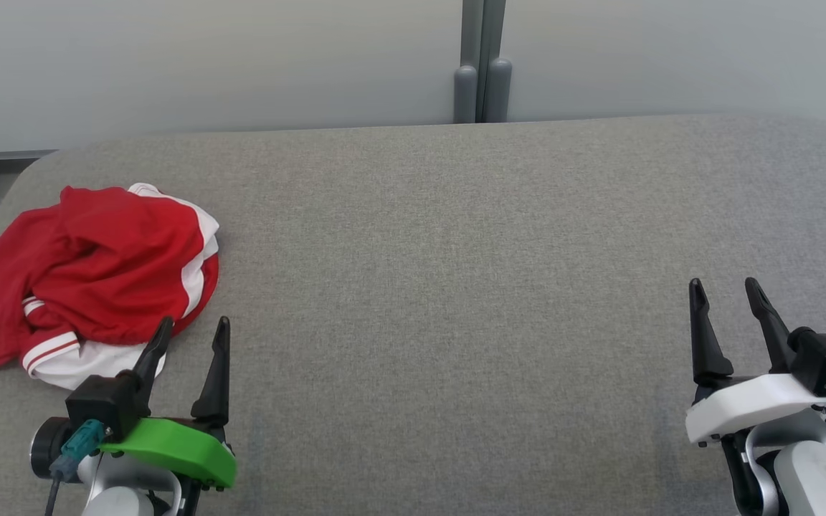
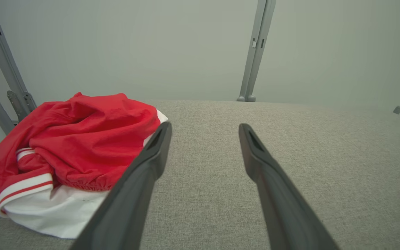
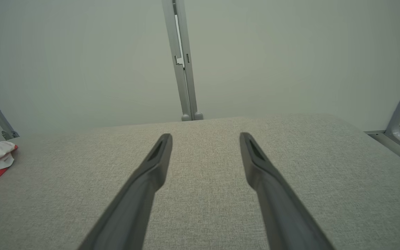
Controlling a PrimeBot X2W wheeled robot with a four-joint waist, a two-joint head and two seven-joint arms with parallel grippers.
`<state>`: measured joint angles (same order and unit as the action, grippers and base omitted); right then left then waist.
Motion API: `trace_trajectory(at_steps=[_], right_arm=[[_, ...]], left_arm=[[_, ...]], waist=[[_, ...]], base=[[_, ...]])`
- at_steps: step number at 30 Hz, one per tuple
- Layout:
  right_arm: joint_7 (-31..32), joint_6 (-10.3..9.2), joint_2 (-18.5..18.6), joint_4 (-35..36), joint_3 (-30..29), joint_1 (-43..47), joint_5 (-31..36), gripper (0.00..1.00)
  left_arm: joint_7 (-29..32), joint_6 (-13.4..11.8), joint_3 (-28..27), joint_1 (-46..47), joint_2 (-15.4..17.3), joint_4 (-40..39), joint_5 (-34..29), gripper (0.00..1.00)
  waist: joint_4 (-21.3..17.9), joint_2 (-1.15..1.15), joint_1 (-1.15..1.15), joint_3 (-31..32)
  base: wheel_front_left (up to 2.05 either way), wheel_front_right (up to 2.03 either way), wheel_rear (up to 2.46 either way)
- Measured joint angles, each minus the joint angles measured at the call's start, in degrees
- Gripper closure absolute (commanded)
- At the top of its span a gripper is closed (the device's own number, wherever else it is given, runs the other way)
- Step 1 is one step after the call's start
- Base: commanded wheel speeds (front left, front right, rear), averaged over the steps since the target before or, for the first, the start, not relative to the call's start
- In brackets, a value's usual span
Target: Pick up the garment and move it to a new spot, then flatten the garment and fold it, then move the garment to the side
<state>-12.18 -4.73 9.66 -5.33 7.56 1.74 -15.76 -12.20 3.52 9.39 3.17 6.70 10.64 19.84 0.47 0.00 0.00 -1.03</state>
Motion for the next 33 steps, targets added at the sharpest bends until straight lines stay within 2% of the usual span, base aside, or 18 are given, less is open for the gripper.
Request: trace_trajectory(at_steps=[7,10,18,33], right_arm=[[-1.5,0.18,1.0,0.0,0.0,0.0,3.9,0.0],[-2.2,0.86,1.3,-0.1,-0.1,0.0,5.4,0.0],[-2.3,2.34,1.3,-1.2,-1.7,0.0,5.2,0.0],[-2.3,3.91,1.1,-1.5,-3.1,0.0,5.2,0.0]], left_arm=[[-1.7,0.5,0.0,0.2,0.2,1.2,-5.6,0.0],[-2.2,0.5,0.0,0.4,0.2,1.5,-7.6,0.0],[-2.2,0.9,-0.8,0.4,0.2,1.9,-7.7,0.0],[-2.2,1.8,-1.5,1.0,-0.4,3.2,-8.1,0.0]], waist=[[-0.4,0.0,0.0,0.1],[-0.5,0.0,0.0,0.1],[-0.6,0.0,0.0,0.3],[0.2,0.0,0.0,0.1]], base=[[0.0,0.0,0.0],[0.0,0.0,0.0],[0.0,0.0,0.0],[0.0,0.0,0.0]])
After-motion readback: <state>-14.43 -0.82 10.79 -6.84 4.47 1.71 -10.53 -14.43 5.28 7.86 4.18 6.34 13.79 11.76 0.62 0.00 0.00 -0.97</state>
